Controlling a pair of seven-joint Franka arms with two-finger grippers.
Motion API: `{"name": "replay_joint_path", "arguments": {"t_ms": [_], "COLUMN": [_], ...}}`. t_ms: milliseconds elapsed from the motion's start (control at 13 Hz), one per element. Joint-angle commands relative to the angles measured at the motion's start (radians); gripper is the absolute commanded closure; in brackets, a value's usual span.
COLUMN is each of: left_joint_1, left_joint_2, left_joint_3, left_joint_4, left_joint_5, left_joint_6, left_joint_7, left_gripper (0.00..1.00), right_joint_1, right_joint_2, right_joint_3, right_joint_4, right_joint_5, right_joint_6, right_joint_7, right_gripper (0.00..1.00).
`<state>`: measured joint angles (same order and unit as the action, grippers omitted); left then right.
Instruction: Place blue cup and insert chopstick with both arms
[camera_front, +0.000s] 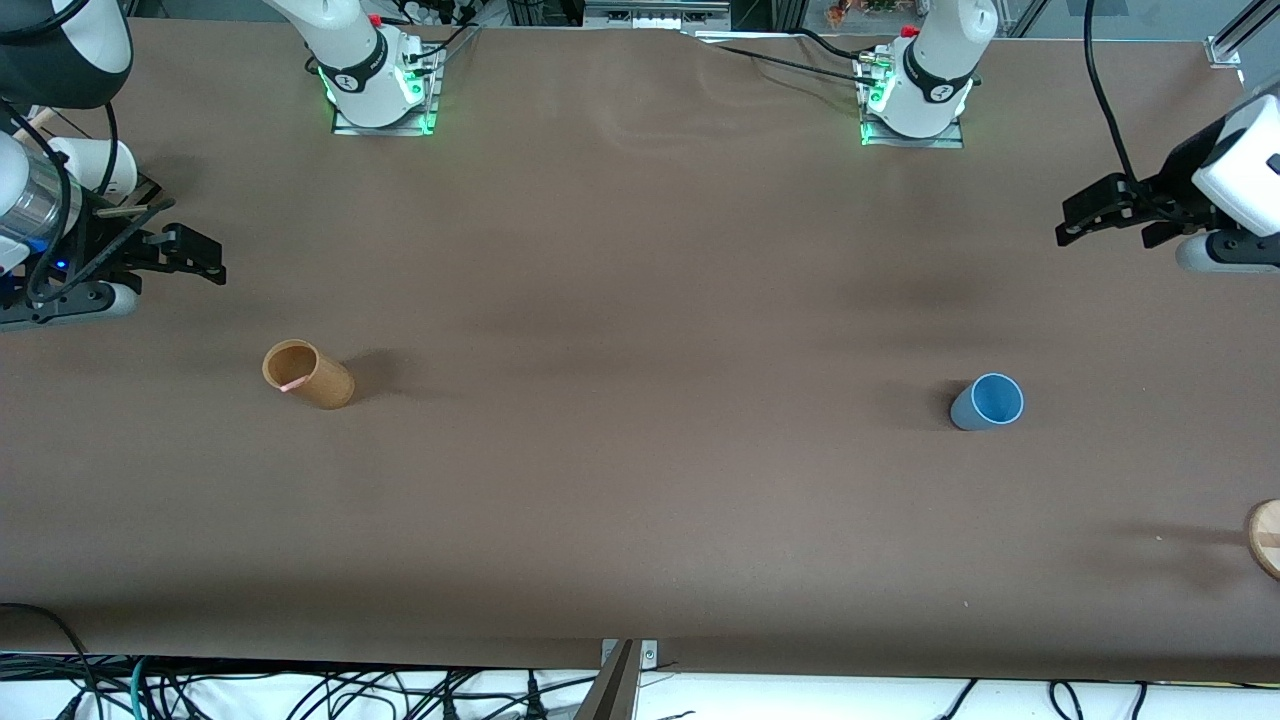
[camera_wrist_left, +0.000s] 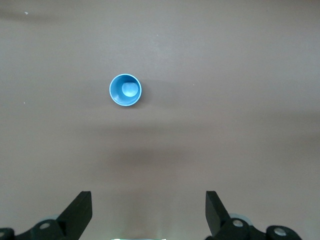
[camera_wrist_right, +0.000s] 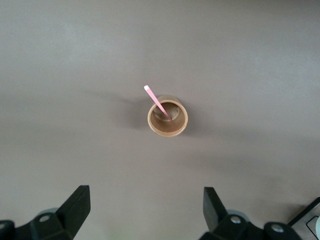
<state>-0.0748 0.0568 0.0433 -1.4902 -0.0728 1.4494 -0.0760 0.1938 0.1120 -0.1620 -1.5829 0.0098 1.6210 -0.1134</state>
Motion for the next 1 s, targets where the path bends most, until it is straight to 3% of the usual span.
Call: {"name": "replay_joint_path", "arguments": {"t_ms": [0, 308, 462, 923], "left_joint_1": [0.010, 0.010, 0.012, 0.013], "left_joint_2": [-0.011, -0.009, -0.008, -0.008], "left_joint_3": [-0.020, -0.023, -0.023, -0.022], "left_joint_4": [-0.019, -0.018, -0.018, -0.018], "left_joint_5": [-0.009, -0.009, -0.009, -0.009], "left_joint_6": [0.017, 0.023, 0.022, 0.020], "left_joint_7": [-0.002, -0.002, -0.002, -0.002], "left_gripper": [0.00, 0.00, 0.00, 0.00], "right_joint_1": [-0.001, -0.002, -0.002, 0.004], "right_joint_2": [-0.026, -0.026, -0.025, -0.012], "right_joint_3": [0.007, 0.001, -0.048, -0.042], "right_joint_4": [-0.017, -0.012, 0.015, 0.017], "right_joint_5": [-0.011, -0.013, 0.001, 0.002], "right_joint_6": [-0.004, -0.009, -0.009, -0.007], "right_joint_7": [0.014, -0.035, -0.051, -0.066], "right_gripper": [0.00, 0.00, 0.00, 0.00]}}
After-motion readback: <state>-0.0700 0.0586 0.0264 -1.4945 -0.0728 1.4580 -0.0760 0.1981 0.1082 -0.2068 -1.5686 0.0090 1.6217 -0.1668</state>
